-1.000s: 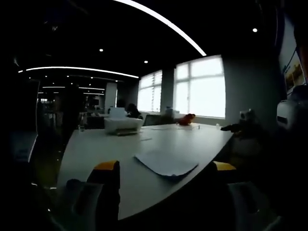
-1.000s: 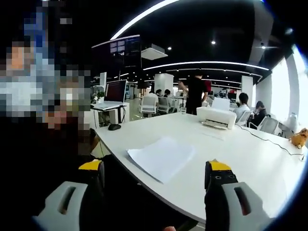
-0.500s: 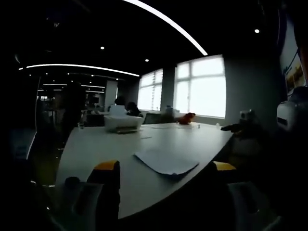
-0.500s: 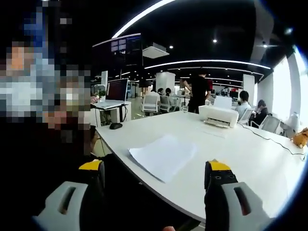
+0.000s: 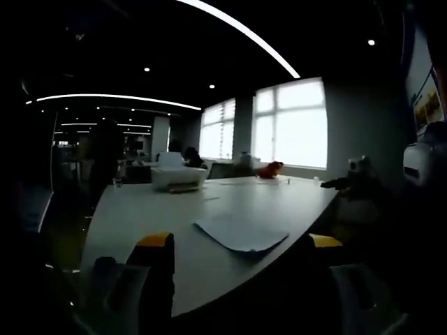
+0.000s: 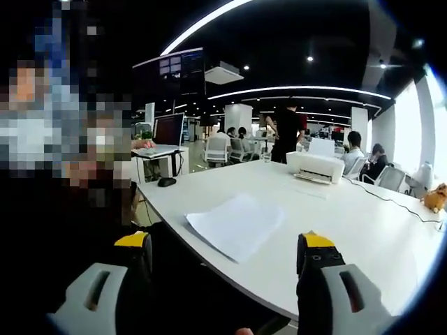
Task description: Organize the stack of printing papers by aligning and flattening the scattered papers on the table
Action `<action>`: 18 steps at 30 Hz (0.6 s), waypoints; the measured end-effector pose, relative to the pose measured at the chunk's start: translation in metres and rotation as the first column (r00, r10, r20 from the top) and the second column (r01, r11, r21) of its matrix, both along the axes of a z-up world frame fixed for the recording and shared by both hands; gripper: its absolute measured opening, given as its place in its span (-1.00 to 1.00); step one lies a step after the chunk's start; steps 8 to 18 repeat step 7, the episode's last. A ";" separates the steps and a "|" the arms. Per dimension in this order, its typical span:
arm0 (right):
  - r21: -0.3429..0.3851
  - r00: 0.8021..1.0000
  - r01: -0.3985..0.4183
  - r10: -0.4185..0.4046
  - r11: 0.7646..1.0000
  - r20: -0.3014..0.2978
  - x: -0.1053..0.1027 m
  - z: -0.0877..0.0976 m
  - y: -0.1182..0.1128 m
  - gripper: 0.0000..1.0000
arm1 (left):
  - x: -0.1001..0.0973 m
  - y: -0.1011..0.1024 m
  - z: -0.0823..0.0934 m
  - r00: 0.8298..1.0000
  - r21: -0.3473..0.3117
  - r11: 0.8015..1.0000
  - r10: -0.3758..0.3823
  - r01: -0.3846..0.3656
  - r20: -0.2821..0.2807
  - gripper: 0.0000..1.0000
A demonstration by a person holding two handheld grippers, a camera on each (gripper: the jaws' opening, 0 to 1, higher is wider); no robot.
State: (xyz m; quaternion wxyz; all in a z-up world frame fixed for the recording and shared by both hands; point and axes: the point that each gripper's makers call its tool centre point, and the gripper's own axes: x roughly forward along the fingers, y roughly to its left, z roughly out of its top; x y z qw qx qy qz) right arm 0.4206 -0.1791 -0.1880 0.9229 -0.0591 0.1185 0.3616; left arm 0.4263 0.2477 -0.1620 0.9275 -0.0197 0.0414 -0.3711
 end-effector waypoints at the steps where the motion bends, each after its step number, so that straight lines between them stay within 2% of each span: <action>1: 0.001 1.000 0.002 -0.002 1.000 -0.001 0.000 0.000 -0.001 0.61 | 0.000 0.000 0.000 1.000 0.001 1.000 0.000 0.000 0.000 0.58; 7: 0.005 1.000 0.011 -0.011 1.000 0.011 0.000 0.008 -0.002 0.60 | 0.002 -0.006 0.010 1.000 0.006 1.000 -0.002 0.001 0.017 0.58; 18: 0.005 1.000 0.011 -0.011 1.000 0.011 0.000 0.008 -0.002 0.60 | 0.002 -0.006 0.010 1.000 0.006 1.000 -0.002 0.001 0.017 0.58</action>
